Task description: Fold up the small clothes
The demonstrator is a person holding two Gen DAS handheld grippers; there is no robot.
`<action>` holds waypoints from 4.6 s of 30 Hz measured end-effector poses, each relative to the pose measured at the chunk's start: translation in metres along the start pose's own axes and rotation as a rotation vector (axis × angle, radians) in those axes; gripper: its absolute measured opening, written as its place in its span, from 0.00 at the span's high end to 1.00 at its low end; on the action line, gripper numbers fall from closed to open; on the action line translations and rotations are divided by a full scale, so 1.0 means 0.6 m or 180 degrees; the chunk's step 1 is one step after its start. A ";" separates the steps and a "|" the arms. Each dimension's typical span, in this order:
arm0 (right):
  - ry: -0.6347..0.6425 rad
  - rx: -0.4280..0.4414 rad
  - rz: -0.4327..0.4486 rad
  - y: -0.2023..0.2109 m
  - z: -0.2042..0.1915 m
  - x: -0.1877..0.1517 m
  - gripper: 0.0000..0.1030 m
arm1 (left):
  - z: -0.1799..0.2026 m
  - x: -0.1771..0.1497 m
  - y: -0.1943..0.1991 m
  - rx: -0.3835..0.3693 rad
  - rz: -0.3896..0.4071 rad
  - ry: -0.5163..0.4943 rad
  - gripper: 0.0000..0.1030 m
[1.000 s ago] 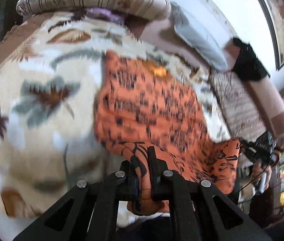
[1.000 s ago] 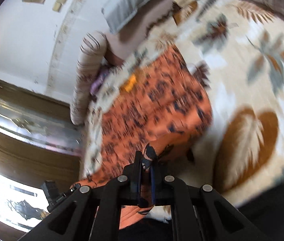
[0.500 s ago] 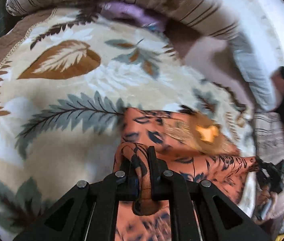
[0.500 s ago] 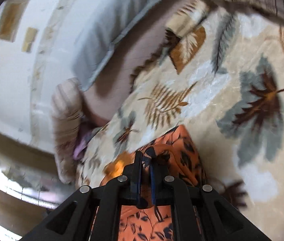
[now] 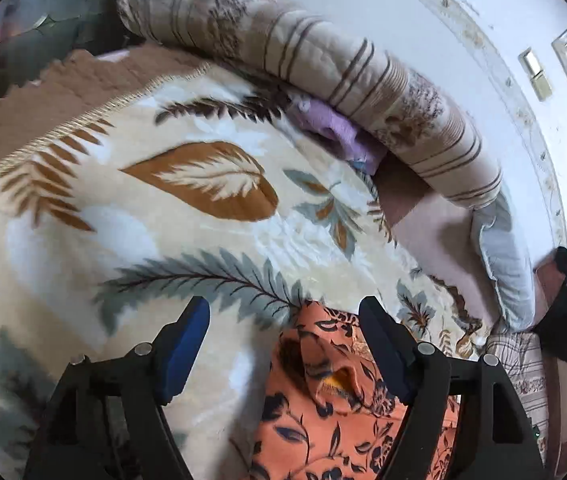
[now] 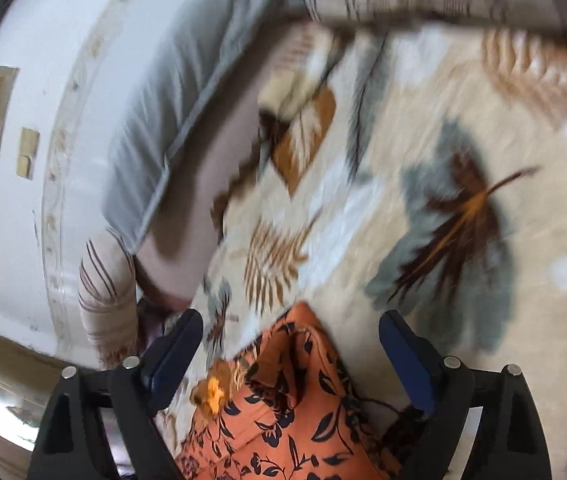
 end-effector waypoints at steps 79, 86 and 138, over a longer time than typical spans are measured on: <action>0.1658 -0.0500 -0.0850 0.008 -0.105 -0.330 0.45 | 0.250 -0.342 -0.036 0.1771 -0.0179 -0.2280 0.15; 0.1916 -0.0307 -0.0198 0.127 -0.140 -0.350 0.42 | 0.320 -0.396 0.072 0.1680 0.0446 -0.2355 0.15; 0.1817 -0.0801 -0.0853 -0.107 -0.122 -0.301 0.42 | 0.254 -0.351 -0.175 0.2082 -0.0195 -0.1925 0.14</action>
Point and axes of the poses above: each gripper's, at about its wrist camera, not at the fingertips, and y roughly against the way its jaws point, z to its right, x to its top, the point moved 1 cm from there along -y, roughly the way its jaws point, and after that the axes turned 7 degrees about -z, right-handed, at the moved point
